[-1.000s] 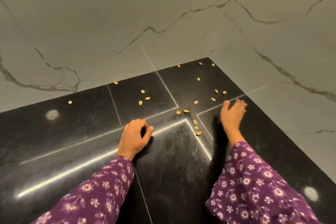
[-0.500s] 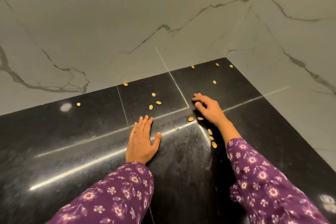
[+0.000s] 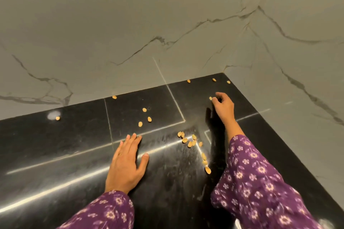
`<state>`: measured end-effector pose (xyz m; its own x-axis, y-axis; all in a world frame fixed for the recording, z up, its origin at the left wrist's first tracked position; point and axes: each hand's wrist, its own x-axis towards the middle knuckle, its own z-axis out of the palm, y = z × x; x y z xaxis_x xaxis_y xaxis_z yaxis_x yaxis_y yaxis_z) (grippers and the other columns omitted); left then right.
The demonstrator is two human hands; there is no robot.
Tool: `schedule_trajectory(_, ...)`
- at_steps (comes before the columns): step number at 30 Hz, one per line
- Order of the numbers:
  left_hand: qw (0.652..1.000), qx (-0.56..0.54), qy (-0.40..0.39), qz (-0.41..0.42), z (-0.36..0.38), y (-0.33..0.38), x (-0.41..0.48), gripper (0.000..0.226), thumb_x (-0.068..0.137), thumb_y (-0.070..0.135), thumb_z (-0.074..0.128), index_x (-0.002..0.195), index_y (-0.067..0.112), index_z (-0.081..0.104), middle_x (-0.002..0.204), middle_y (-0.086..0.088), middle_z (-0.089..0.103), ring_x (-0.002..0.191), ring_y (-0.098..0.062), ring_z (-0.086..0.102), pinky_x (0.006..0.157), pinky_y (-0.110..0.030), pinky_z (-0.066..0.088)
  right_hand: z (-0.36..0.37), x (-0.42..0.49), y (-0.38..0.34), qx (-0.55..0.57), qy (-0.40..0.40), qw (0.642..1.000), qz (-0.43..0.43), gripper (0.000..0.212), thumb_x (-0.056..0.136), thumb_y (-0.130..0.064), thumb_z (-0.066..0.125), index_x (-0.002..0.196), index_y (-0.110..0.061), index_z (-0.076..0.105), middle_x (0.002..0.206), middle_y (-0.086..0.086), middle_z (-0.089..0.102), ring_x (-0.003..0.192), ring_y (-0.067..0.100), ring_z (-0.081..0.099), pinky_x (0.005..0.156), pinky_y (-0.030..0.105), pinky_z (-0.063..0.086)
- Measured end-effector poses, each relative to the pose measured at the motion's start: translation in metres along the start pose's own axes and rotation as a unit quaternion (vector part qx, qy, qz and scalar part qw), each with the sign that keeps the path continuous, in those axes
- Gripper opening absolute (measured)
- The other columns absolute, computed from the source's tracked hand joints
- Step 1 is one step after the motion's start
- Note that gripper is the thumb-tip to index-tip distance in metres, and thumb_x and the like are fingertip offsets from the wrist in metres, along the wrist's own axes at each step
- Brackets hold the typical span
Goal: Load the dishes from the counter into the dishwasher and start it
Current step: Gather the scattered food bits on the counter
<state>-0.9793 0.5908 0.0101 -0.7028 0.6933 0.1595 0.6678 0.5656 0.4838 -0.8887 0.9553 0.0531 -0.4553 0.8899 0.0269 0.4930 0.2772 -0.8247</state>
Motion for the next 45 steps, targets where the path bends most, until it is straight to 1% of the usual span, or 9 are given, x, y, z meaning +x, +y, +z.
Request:
schedule_trajectory(5,1.000,0.002,-0.007,-0.005,-0.001,0.000,0.000,0.063,0.090,0.056,0.033,0.146,0.026,0.034,0.152,0.011,0.029,0.143,-0.002,0.016,0.118,-0.024,0.008,0.031,0.004,-0.014,-0.008,-0.086,0.992,-0.090,0.025,0.087,-0.010,0.058,0.109,-0.016,0.068,0.110,-0.005,0.065,0.109,0.011,0.058,0.088,0.007,0.039)
schedule_trajectory(13,1.000,0.013,-0.009,-0.006,-0.003,0.001,-0.001,0.062,0.092,0.054,0.033,0.146,0.024,0.036,0.153,0.009,0.030,0.143,-0.002,0.017,0.118,-0.025,0.011,0.028,-0.060,-0.018,-0.012,-0.303,0.920,-0.249,0.018,0.081,0.002,0.066,0.087,-0.012,0.077,0.095,-0.004,0.073,0.099,0.003,0.066,0.092,0.018,0.048)
schedule_trajectory(15,1.000,0.013,-0.008,-0.005,-0.002,0.000,-0.001,0.062,0.092,0.054,0.033,0.146,0.024,0.035,0.153,0.009,0.029,0.143,-0.002,0.016,0.118,-0.025,0.009,0.013,-0.047,-0.021,0.037,-0.252,0.945,-0.203,0.017,0.082,0.000,0.065,0.088,-0.012,0.076,0.094,-0.003,0.073,0.096,0.008,0.067,0.089,0.020,0.050)
schedule_trajectory(19,1.000,0.020,-0.008,-0.001,-0.002,0.001,0.000,0.062,0.092,0.056,0.031,0.146,0.024,0.034,0.153,0.008,0.029,0.143,-0.002,0.015,0.118,-0.021,0.006,-0.019,0.043,0.000,-0.020,0.028,0.996,-0.080,0.028,0.086,-0.018,0.056,0.110,-0.009,0.067,0.108,0.009,0.068,0.102,0.021,0.062,0.093,0.028,0.045)
schedule_trajectory(21,1.000,0.021,-0.013,-0.003,-0.002,0.002,0.000,0.062,0.093,0.055,0.031,0.147,0.025,0.033,0.153,0.008,0.028,0.143,-0.001,0.013,0.118,-0.020,0.004,-0.028,0.080,0.013,-0.057,0.058,0.997,0.010,0.034,0.088,-0.015,0.053,0.118,-0.002,0.059,0.118,0.017,0.061,0.110,0.030,0.057,0.094,0.031,0.041)
schedule_trajectory(25,1.000,0.019,-0.018,-0.009,-0.003,0.002,0.000,0.061,0.093,0.054,0.032,0.147,0.025,0.033,0.154,0.009,0.028,0.143,0.001,0.011,0.119,-0.023,0.006,-0.022,0.117,0.017,-0.089,-0.006,0.994,0.065,0.029,0.077,-0.020,0.047,0.098,-0.003,0.057,0.095,0.015,0.055,0.089,0.025,0.051,0.076,0.033,0.040)
schedule_trajectory(29,1.000,0.020,-0.019,-0.010,-0.004,0.003,0.000,0.060,0.094,0.053,0.031,0.147,0.024,0.033,0.153,0.010,0.028,0.144,0.000,0.010,0.119,-0.025,0.006,-0.001,0.120,0.005,-0.089,-0.038,0.995,0.017,0.039,0.091,-0.020,0.052,0.128,-0.006,0.053,0.127,0.013,0.056,0.116,0.026,0.051,0.097,0.031,0.040)
schedule_trajectory(33,1.000,0.020,-0.022,-0.011,-0.004,0.003,0.000,0.060,0.095,0.052,0.031,0.148,0.024,0.032,0.154,0.009,0.028,0.144,-0.001,0.010,0.119,-0.025,0.005,0.020,0.104,-0.019,-0.064,-0.107,0.988,-0.091,0.023,0.089,-0.025,0.059,0.104,-0.011,0.069,0.102,0.004,0.067,0.095,0.013,0.058,0.086,0.026,0.044)
schedule_trajectory(45,1.000,0.009,-0.013,-0.010,-0.004,0.004,0.000,0.060,0.094,0.052,0.032,0.147,0.023,0.033,0.153,0.007,0.030,0.144,-0.001,0.012,0.119,-0.023,0.003,0.102,0.071,-0.054,0.004,-0.125,0.984,-0.127,0.012,0.087,-0.018,0.060,0.094,-0.013,0.068,0.099,0.003,0.065,0.090,0.011,0.057,0.083,0.020,0.044)
